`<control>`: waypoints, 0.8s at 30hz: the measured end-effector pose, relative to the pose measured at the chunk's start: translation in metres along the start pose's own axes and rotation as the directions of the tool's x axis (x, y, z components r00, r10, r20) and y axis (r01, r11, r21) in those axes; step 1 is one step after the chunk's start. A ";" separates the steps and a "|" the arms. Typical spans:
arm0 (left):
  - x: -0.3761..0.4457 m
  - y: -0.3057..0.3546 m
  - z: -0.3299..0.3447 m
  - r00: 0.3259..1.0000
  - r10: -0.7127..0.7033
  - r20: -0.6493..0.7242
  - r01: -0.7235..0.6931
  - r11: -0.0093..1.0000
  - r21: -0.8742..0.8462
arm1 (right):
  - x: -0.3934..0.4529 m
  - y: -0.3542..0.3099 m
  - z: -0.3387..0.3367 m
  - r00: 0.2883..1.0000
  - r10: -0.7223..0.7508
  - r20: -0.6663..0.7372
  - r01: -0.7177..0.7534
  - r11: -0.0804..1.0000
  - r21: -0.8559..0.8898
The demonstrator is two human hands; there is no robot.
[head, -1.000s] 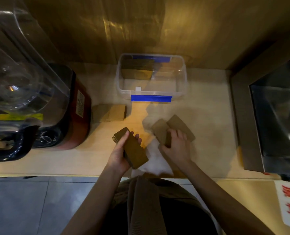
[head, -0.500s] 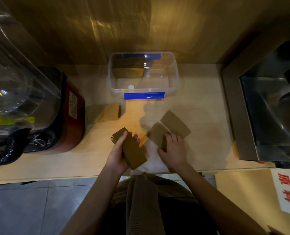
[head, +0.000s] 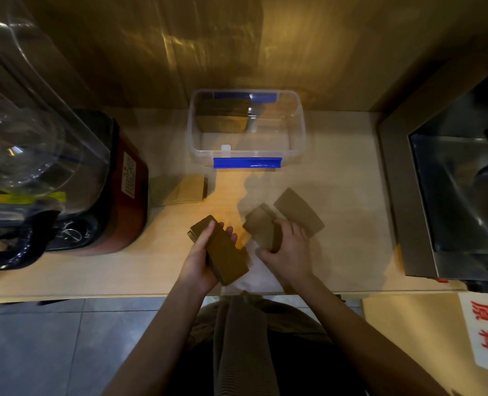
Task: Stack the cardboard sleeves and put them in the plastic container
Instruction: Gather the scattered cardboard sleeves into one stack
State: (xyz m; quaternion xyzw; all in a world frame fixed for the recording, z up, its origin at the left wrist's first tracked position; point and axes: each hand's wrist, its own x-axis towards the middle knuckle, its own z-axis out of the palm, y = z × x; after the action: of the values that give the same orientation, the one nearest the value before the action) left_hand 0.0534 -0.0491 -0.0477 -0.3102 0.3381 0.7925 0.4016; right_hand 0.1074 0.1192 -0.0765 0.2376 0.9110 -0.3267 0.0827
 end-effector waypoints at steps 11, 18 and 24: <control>-0.005 0.000 0.015 0.987 0.050 0.155 -0.047 0.999 -0.019 | -0.025 -0.082 -0.028 0.996 -0.089 0.019 0.068 0.872 0.484; -0.004 -0.002 0.021 0.969 0.063 0.238 -0.051 0.997 -0.054 | -0.031 -0.079 -0.016 0.991 -0.119 0.053 0.091 0.924 0.371; 0.006 -0.002 0.019 0.972 0.054 0.229 -0.050 0.998 -0.024 | -0.031 -0.075 -0.015 0.979 -0.200 0.048 0.190 0.969 0.159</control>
State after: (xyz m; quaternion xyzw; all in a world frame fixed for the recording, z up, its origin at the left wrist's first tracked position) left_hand 0.0481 -0.0307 -0.0415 -0.2113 0.2905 0.8362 0.4143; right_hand 0.0981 0.0665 -0.0136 0.1422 0.8990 -0.4097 0.0607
